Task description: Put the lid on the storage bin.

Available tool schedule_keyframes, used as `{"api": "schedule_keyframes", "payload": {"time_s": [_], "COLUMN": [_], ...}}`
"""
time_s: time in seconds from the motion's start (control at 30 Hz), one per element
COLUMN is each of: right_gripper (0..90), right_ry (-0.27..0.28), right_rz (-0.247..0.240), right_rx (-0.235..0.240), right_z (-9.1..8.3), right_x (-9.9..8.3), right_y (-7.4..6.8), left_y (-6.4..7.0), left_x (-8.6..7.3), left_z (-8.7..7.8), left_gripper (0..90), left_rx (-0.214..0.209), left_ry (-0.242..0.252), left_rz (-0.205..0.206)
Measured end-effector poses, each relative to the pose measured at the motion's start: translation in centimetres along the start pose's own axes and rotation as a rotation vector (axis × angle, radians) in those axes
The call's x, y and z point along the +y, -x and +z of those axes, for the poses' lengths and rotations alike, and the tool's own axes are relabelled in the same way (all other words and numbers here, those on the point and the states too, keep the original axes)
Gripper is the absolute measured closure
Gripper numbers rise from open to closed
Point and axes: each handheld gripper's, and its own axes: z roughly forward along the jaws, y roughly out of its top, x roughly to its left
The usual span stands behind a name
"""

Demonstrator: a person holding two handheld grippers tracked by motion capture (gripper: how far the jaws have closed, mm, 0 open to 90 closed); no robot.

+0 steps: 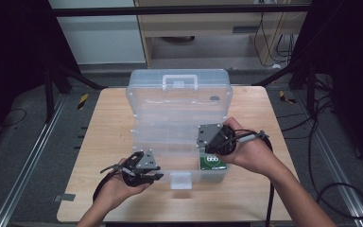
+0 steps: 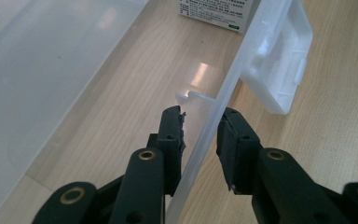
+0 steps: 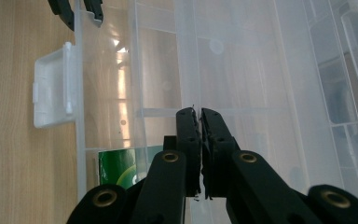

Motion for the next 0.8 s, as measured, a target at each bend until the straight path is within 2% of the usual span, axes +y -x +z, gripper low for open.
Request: {"api": "schedule_keyframes", "payload": {"time_s": [0.03, 0.07, 0.1, 0.17, 0.23, 0.3, 0.37, 0.5, 0.57, 0.6, 0.63, 0.7, 0.8], "right_gripper": [86.9, 86.9, 86.8, 86.7, 86.6, 86.5, 86.4, 86.3, 86.4, 86.4, 86.4, 86.4, 86.4], "right_ry": [-0.003, -0.004, -0.003, -0.001, -0.001, -0.003, -0.002, 0.001, 0.001, 0.002, 0.001, 0.004, 0.009], "right_rz": [-0.001, -0.001, 0.0, -0.001, -0.005, -0.002, -0.003, 0.002, 0.002, 0.003, -0.003, -0.001, 0.005], "right_rx": [0.004, 0.006, 0.001, 0.01, 0.013, 0.018, 0.017, 0.014, 0.015, 0.012, 0.012, 0.011, 0.01], "right_z": [0.0, 0.0, 0.0, 0.0, -0.1, -0.1, -0.1, -0.1, -0.1, -0.1, -0.1, -0.2, -0.2], "right_x": [0.0, 0.0, 0.0, 0.0, 0.0, 0.1, 0.1, 0.0, 0.0, 0.0, 0.0, -0.1, -0.2], "right_y": [0.0, -0.1, -0.2, -0.3, -0.3, -0.2, -0.2, -0.2, -0.2, -0.3, -0.3, -0.3, -0.4], "left_y": [0.0, 0.3, 0.4, 0.2, 0.4, 0.6, 0.8, 0.9, 1.1, 1.1, 1.2, 1.2, 0.6], "left_x": [0.0, 0.0, 0.0, 0.0, -0.1, -0.2, -0.3, -0.4, -0.5, -0.5, -0.6, -0.9, -1.1], "left_z": [0.0, 0.0, 0.0, -0.3, -0.7, -1.0, -1.6, -3.6, -4.6, -4.6, -5.4, -6.5, -7.9], "left_gripper": [71.0, 70.9, 70.5, 68.6, 65.9, 62.4, 58.9, 59.5, 61.0, 63.2, 65.4, 70.5, 78.1], "left_rx": [0.002, 0.011, 0.015, 0.033, 0.027, 0.047, 0.068, 0.075, 0.061, 0.061, 0.044, 0.042, 0.028], "left_ry": [0.002, -0.004, -0.002, 0.007, 0.035, 0.042, 0.063, 0.152, 0.191, 0.191, 0.212, 0.229, 0.262], "left_rz": [0.003, -0.016, -0.016, 0.017, 0.005, 0.011, 0.0, -0.04, -0.06, -0.06, -0.074, -0.085, -0.119]}}
